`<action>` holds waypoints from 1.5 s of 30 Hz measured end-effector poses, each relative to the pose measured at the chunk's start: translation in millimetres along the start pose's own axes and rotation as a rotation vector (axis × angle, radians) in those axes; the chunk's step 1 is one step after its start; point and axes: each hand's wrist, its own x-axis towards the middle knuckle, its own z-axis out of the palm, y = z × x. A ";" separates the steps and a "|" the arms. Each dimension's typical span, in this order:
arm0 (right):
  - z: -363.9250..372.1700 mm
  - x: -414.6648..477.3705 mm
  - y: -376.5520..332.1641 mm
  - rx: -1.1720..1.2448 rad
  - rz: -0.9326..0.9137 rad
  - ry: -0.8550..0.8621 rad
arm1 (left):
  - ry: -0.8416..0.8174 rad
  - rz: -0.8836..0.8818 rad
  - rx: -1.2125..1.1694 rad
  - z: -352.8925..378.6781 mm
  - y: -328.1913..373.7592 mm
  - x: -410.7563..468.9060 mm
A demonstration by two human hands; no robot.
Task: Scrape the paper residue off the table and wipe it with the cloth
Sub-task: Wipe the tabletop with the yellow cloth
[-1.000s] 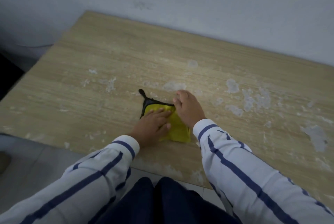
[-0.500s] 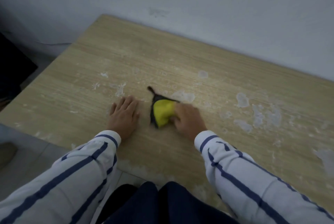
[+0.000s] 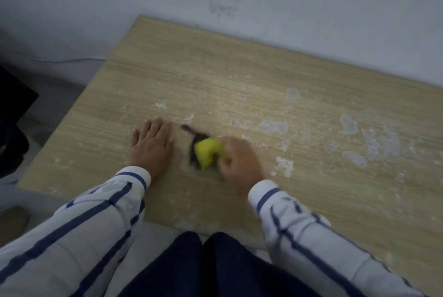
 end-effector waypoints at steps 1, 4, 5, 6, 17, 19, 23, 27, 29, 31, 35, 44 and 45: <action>-10.7 5.4 9.2 -0.069 0.158 0.082 | -0.004 0.016 0.005 -1.0 -1.7 1.1; -15.9 11.2 7.1 -0.259 0.299 0.100 | -0.017 0.059 -0.001 -2.8 -1.9 5.5; -4.6 8.3 -8.0 -0.280 0.209 0.034 | -0.022 0.068 -0.014 -4.1 -1.7 6.3; 11.7 1.6 -26.2 -0.290 0.077 -0.048 | -0.021 0.072 -0.039 -5.2 -2.5 7.4; -2.2 -9.2 -57.2 -0.018 -0.031 -0.015 | -0.057 0.149 -0.159 -37.0 0.3 14.8; -16.7 1.7 -47.7 -0.031 0.007 0.118 | -0.095 0.132 -0.265 -49.0 19.3 8.7; -28.5 19.8 -40.5 -0.112 0.030 0.164 | -0.486 -0.131 -0.981 -66.2 57.1 -1.7; -37.4 26.8 -39.8 -0.036 0.007 0.122 | -0.551 -0.183 -1.376 -75.4 80.6 2.3; -45.8 24.3 -35.1 0.111 0.032 0.089 | -0.507 -0.200 -1.490 -79.6 93.3 3.2; -59.6 20.6 -27.1 0.319 0.190 0.109 | -0.476 -0.233 -1.517 -82.2 104.8 5.2; -86.7 23.6 1.2 0.849 0.594 0.115 | -0.511 -0.279 -1.546 -87.5 126.2 14.9; -121.9 41.1 34.4 1.494 0.682 -0.102 | -0.572 -0.339 -1.577 -92.3 160.4 41.3; -123.7 50.0 36.1 1.458 0.693 -0.037 | -0.588 -0.337 -1.576 -91.6 159.4 43.9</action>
